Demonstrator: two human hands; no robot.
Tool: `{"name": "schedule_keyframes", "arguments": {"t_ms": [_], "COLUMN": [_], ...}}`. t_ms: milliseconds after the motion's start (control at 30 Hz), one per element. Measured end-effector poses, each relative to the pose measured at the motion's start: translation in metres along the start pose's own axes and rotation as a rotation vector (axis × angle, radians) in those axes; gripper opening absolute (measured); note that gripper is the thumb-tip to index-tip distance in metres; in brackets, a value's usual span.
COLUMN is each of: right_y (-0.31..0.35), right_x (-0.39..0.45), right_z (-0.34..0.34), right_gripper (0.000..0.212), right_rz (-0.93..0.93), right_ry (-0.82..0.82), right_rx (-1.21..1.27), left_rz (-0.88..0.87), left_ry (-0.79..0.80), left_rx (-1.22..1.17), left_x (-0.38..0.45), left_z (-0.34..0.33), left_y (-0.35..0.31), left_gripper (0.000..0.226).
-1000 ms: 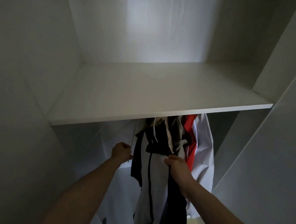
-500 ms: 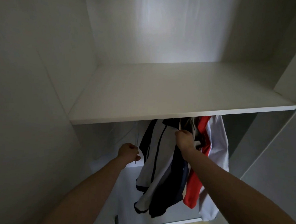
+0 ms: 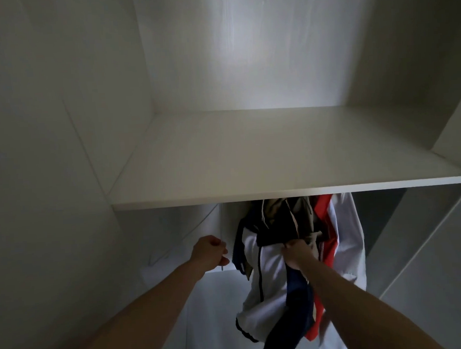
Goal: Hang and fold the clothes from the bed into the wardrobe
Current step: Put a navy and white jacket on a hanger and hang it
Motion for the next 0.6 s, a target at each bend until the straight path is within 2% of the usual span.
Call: {"name": "schedule_keyframes", "arguments": {"t_ms": [100,267,433,600], "right_y": [-0.006,-0.004,0.022,0.039], "right_x": [-0.009,-0.02,-0.028,-0.016], "right_z": [-0.013,0.001,0.037,0.048], "right_gripper": [0.018,0.019,0.018,0.02], "right_rz": [0.03,0.063,0.179,0.133], "right_ry": [-0.043,-0.192,-0.311,-0.349], "right_rx": [0.128,0.317,0.475,0.53], "left_rz": [-0.001,0.002,0.014,0.006], "left_ry": [-0.001,0.011,0.031,0.039], "left_rx": [0.014,-0.004,-0.058,-0.01], "left_x": [0.0,0.0,0.0,-0.001], "left_z": [0.001,-0.001,-0.008,-0.012], "left_y": [-0.001,0.0,0.005,0.003], "left_gripper": [0.012,0.017,0.015,0.015]}}
Point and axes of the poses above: each hand's wrist, its own x-axis towards the middle knuckle, its own z-axis out of the back of the hand, y = z × x, the point moved 10 cm from there along x, towards the middle knuckle, and after that the axes turned 7 degrees about -y, right-handed, at the moved point
